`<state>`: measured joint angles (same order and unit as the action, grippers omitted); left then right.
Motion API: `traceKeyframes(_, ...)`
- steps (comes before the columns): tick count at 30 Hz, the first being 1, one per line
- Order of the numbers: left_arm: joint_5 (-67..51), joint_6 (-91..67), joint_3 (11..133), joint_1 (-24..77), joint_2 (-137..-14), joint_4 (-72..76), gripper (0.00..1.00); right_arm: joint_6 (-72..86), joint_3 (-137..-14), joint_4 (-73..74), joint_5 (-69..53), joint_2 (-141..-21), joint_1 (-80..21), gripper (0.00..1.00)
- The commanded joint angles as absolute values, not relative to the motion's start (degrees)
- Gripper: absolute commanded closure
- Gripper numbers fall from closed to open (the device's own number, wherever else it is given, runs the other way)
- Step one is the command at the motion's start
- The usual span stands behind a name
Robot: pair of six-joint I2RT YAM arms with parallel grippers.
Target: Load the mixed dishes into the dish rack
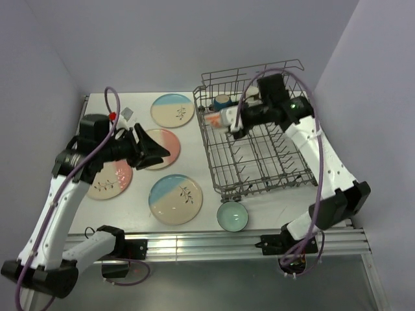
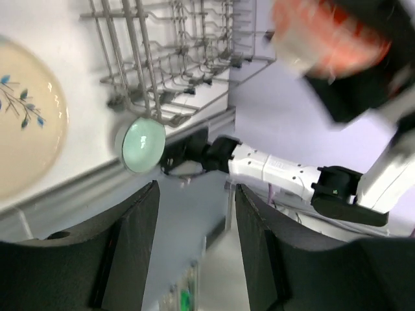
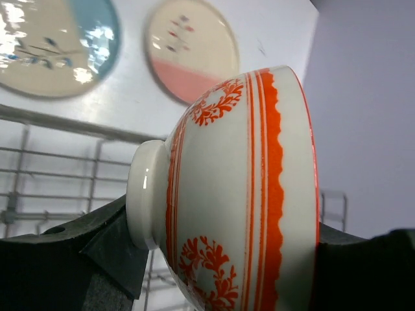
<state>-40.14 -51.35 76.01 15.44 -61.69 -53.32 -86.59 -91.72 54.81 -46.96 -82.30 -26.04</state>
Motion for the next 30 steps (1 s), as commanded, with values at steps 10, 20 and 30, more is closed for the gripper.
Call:
traceKeyframes(10,-34.37,-54.06,56.60,15.21,-44.91,-30.58,0.44,-84.28,-122.52,82.79,-50.47,-107.39,-9.85,0.78)
traceKeyframes(20,-35.59,-54.40,51.77,15.29,-42.98,-26.99,0.44,-89.56,-119.19,82.79,-42.19,-111.36,-9.93,0.78)
traceKeyframes(30,-36.21,-53.62,49.22,15.21,-42.80,-26.10,0.44,-93.87,-112.68,82.27,-34.90,-113.11,-10.90,0.78)
